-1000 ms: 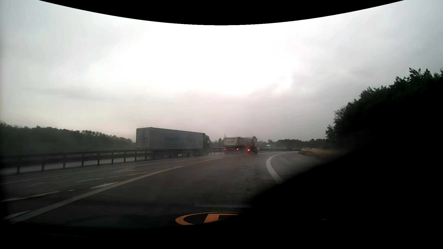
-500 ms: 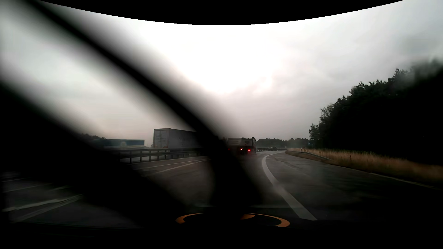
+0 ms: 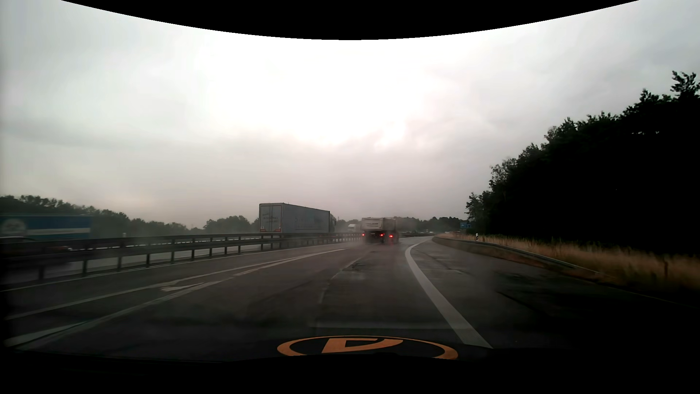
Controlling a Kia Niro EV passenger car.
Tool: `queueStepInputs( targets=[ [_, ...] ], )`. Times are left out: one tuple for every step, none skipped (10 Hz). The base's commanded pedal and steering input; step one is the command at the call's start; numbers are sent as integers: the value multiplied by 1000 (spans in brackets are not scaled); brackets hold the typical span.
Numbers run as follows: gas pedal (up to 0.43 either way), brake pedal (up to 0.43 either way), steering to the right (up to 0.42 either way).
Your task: Follow the waypoints while adhering to traffic rules and regulations
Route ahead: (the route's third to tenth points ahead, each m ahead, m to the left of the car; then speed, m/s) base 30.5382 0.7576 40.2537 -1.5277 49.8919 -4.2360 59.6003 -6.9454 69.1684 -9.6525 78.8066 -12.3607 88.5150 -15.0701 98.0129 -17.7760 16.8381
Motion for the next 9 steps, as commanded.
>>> queueStepInputs(
  targets=[
    [311,0,45],
    [311,0,42],
    [311,0,41],
    [311,0,41],
    [311,0,41],
    [311,0,39],
    [311,0,36],
    [311,0,32],
    [311,0,29]
  ],
)
